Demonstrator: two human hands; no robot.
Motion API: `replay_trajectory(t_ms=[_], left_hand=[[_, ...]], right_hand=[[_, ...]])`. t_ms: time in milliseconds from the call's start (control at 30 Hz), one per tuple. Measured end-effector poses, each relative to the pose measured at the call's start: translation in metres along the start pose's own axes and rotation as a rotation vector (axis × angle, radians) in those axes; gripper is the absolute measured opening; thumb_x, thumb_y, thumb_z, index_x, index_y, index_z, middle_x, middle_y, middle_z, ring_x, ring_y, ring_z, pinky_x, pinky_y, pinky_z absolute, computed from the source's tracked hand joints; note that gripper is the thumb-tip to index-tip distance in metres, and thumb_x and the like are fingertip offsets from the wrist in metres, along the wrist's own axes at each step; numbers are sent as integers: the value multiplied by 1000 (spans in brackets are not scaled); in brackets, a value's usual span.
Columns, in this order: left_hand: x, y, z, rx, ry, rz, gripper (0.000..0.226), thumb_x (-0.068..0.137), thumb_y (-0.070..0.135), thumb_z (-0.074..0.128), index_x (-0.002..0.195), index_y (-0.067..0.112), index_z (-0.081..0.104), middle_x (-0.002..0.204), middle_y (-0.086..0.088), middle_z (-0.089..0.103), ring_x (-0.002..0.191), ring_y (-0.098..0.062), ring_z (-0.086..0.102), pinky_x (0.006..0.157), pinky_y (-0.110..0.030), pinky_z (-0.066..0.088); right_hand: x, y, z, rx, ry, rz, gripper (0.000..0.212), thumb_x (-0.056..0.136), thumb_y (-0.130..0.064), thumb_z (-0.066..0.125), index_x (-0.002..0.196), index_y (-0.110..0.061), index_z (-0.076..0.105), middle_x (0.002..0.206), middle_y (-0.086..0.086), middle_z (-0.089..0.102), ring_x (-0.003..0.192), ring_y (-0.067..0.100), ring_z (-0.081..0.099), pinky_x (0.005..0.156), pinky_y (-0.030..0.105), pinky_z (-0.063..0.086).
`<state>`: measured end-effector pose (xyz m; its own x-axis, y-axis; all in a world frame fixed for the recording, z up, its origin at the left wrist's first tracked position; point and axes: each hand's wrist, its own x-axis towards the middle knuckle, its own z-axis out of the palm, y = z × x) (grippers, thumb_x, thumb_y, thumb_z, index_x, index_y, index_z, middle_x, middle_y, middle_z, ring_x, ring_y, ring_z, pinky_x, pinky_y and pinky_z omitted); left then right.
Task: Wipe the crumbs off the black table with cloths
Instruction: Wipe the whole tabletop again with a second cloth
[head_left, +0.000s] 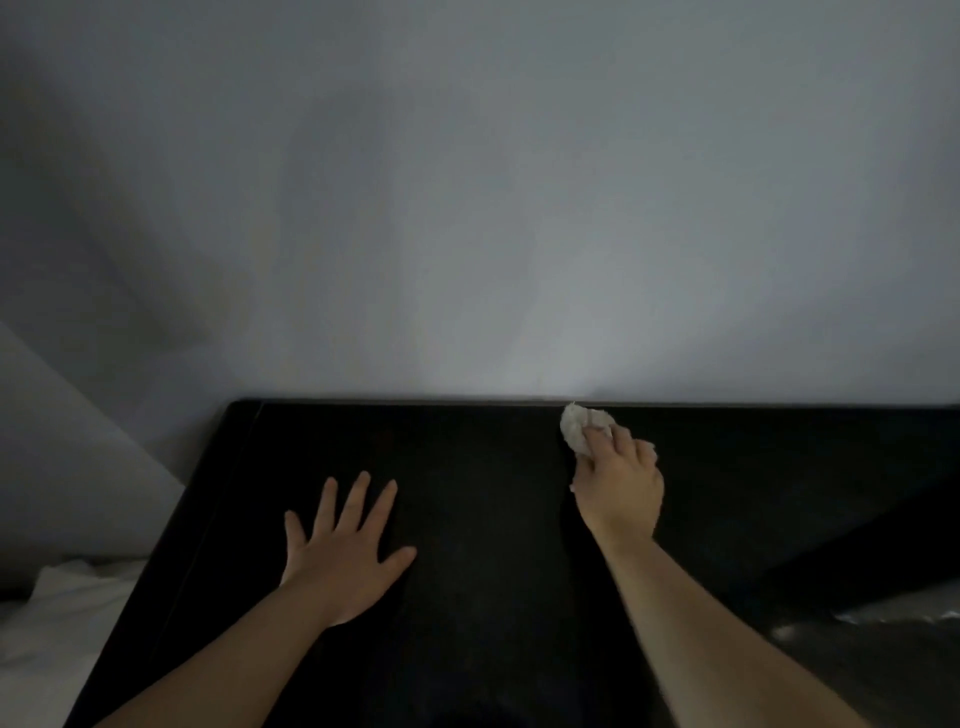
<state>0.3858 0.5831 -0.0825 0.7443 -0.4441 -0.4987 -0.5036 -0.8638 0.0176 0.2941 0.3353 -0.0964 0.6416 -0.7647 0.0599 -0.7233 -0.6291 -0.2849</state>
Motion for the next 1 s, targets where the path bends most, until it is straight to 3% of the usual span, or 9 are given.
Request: replay_trajectory(t_ms=[67,167,267,467,600,700,767,900,1000], left_hand=[[1,1,1,-9,1,8,76,92,67,22,145,36,-23,154,2,-29,142,-28,-26,114,-58,-5],[1,-3,0,-17,21,37,75,93,64,25,146,35,-19,155,5,-28,142,-25,-26,115,-55,-7],[-1,-11,2,-12,65,51,78,93,63,26,149,28,-16,156,7,-24,143,-19,-22,118,-49,-5],[0,-13,2,-8,67,57,83,92,64,28,148,24,-18,156,7,-24,143,-18,-22,118,-45,-6],[0,-14,-1,-10,62,67,83,93,62,30,149,23,-17,156,7,-23,144,-18,-21,119,-45,-6],[-2,-14,-1,-13,67,66,82,93,62,31,150,23,-14,157,7,-20,144,-17,-20,119,-44,-4],[-2,-15,0,-5,88,64,83,92,63,30,150,24,-15,157,7,-21,144,-17,-19,119,-44,-5],[0,-20,1,5,113,101,82,92,64,29,150,25,-15,157,8,-20,145,-16,-18,119,-44,-4],[1,-33,2,-28,159,140,73,96,59,25,150,26,-11,158,9,-16,145,-13,-16,119,-40,-4]], right_hand=[[-15,-36,7,-11,-3,21,51,87,-24,25,132,-29,50,142,7,40,130,37,30,103,44,32],[-55,-86,20,56,-184,-528,54,88,-21,27,137,-38,40,148,-2,34,134,34,24,103,41,27],[-31,-66,24,3,-168,-906,55,85,-21,27,135,-40,41,140,-6,46,120,29,46,97,38,39],[36,-28,6,-38,-115,59,53,90,-17,38,142,-26,35,148,8,31,134,37,25,110,43,25],[-41,-106,29,27,11,-564,60,81,-14,30,132,-37,50,138,3,47,128,35,37,104,38,33],[-38,-100,33,21,-121,-924,55,83,-14,51,132,-38,47,131,-4,51,115,30,48,94,37,41],[-4,-74,30,-64,-48,-717,51,84,-16,50,130,-36,50,127,-1,55,106,31,53,85,35,43],[27,-65,18,-32,-116,-36,53,91,-21,44,143,-24,31,146,9,32,130,35,30,105,42,29],[-19,-116,26,-2,-112,-187,56,87,-19,42,141,-30,34,147,10,30,130,37,27,103,43,28]])
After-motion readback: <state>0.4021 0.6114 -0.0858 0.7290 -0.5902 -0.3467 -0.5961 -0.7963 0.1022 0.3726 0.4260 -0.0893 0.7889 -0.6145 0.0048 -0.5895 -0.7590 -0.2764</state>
